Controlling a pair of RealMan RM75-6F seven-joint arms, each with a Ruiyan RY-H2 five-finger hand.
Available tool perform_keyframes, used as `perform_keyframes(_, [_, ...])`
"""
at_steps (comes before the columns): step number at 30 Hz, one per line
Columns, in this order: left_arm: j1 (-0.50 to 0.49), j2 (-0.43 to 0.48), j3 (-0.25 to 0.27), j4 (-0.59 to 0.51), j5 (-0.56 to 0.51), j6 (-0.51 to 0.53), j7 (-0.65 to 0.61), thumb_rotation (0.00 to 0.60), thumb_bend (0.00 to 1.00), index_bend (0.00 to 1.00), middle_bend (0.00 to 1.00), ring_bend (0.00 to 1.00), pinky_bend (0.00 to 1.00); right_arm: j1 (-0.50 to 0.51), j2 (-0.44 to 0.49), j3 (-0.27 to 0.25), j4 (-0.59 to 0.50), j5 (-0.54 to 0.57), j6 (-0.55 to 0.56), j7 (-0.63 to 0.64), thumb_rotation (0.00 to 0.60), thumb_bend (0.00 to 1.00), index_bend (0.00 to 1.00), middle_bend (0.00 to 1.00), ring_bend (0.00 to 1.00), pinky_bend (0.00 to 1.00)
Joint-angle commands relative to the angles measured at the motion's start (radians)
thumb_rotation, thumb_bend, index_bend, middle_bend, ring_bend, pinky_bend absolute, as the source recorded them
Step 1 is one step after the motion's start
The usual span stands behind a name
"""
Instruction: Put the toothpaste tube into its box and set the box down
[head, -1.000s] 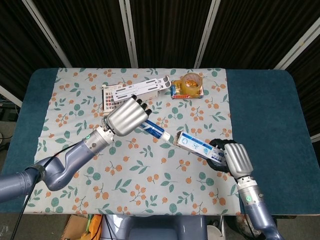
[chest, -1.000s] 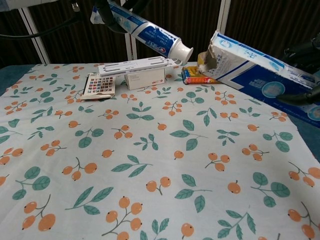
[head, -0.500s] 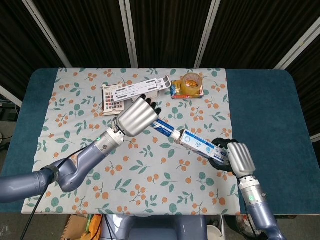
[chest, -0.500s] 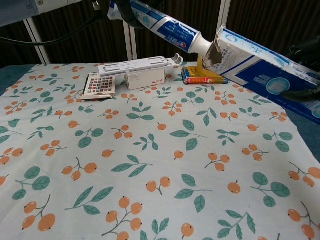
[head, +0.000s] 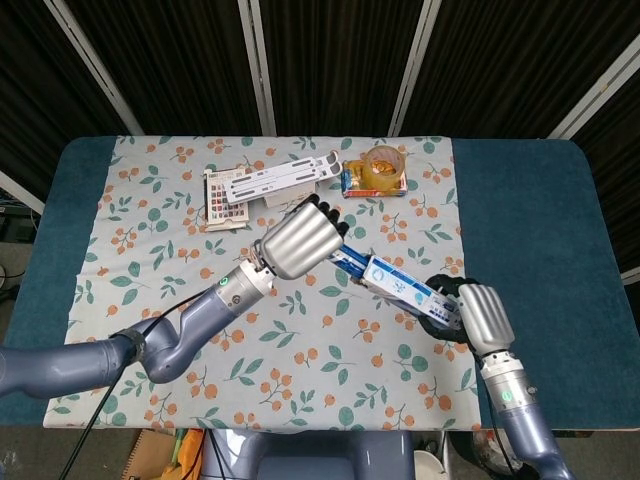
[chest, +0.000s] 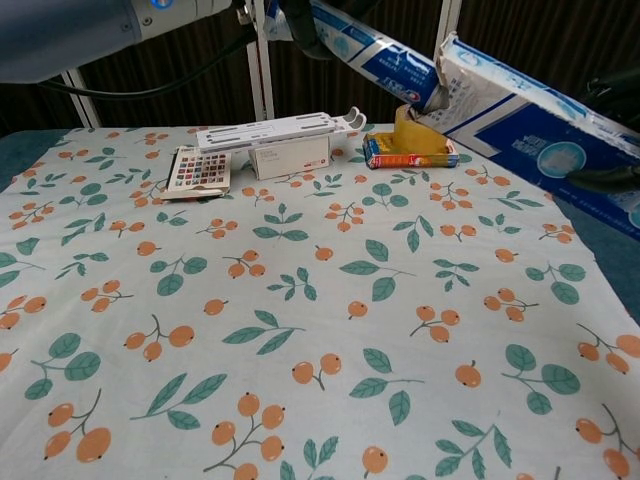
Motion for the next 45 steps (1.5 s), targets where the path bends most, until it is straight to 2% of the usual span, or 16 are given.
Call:
perform_keyframes(1, [-0.02, -0.014, -0.003, 0.019, 0.027, 0.008, -0.003, 0.6, 0.51, 0.71, 0.74, 0.67, 0.7, -0.001, 0.004, 0.006, -0.007, 0.007, -0.002, 0.012, 0.6, 0.36, 0.47, 0.5, 0.45, 0.39])
perform_keyframes(5, [-0.054, -0.021, 0.002, 0.058, 0.095, 0.015, -0.013, 0.6, 0.47, 0.68, 0.71, 0.64, 0.69, 0.001, 0.007, 0.025, -0.03, 0.033, -0.009, 0.054, 0.6, 0.36, 0.47, 0.5, 0.45, 0.39])
perform_keyframes(9, [-0.103, -0.008, 0.015, 0.094, 0.195, 0.012, -0.018, 0.6, 0.4, 0.64, 0.63, 0.56, 0.64, 0.002, 0.0, 0.048, -0.047, 0.04, -0.002, 0.102, 0.6, 0.36, 0.47, 0.5, 0.45, 0.39])
perform_keyframes(13, [-0.137, 0.003, 0.011, 0.111, 0.246, 0.013, -0.038, 0.6, 0.29, 0.56, 0.54, 0.47, 0.59, 0.0, -0.016, 0.06, -0.051, 0.041, 0.008, 0.138, 0.6, 0.36, 0.47, 0.5, 0.45, 0.42])
perform_keyframes(15, [-0.152, 0.009, 0.004, 0.115, 0.262, 0.012, -0.041, 0.6, 0.22, 0.53, 0.5, 0.44, 0.55, -0.003, -0.029, 0.07, -0.054, 0.046, 0.016, 0.168, 0.6, 0.36, 0.47, 0.5, 0.45, 0.42])
perform_keyframes(17, [-0.166, 0.016, -0.005, 0.115, 0.276, 0.013, -0.028, 0.6, 0.15, 0.47, 0.44, 0.37, 0.47, -0.007, -0.045, 0.083, -0.061, 0.057, 0.027, 0.206, 0.6, 0.36, 0.47, 0.5, 0.45, 0.42])
perform_keyframes(23, [-0.191, 0.036, -0.035, 0.097, 0.29, 0.017, 0.042, 0.6, 0.03, 0.34, 0.29, 0.23, 0.35, -0.022, -0.107, 0.126, -0.071, 0.079, 0.072, 0.318, 0.6, 0.36, 0.47, 0.5, 0.46, 0.43])
perform_keyframes(27, [-0.202, 0.046, -0.061, 0.072, 0.285, 0.028, 0.062, 0.6, 0.02, 0.31, 0.28, 0.22, 0.34, -0.041, -0.148, 0.14, -0.081, 0.086, 0.107, 0.389, 0.6, 0.36, 0.47, 0.51, 0.46, 0.44])
perform_keyframes(34, [-0.211, 0.086, -0.087, 0.032, 0.288, 0.036, 0.082, 0.6, 0.02, 0.31, 0.29, 0.22, 0.34, -0.063, -0.162, 0.164, -0.087, 0.1, 0.123, 0.475, 0.6, 0.37, 0.47, 0.51, 0.46, 0.44])
perform_keyframes(45, [-0.202, 0.181, -0.142, -0.054, 0.269, 0.058, 0.101, 0.6, 0.02, 0.31, 0.29, 0.22, 0.34, -0.079, -0.181, 0.17, -0.059, 0.098, 0.131, 0.519, 0.6, 0.37, 0.47, 0.51, 0.46, 0.44])
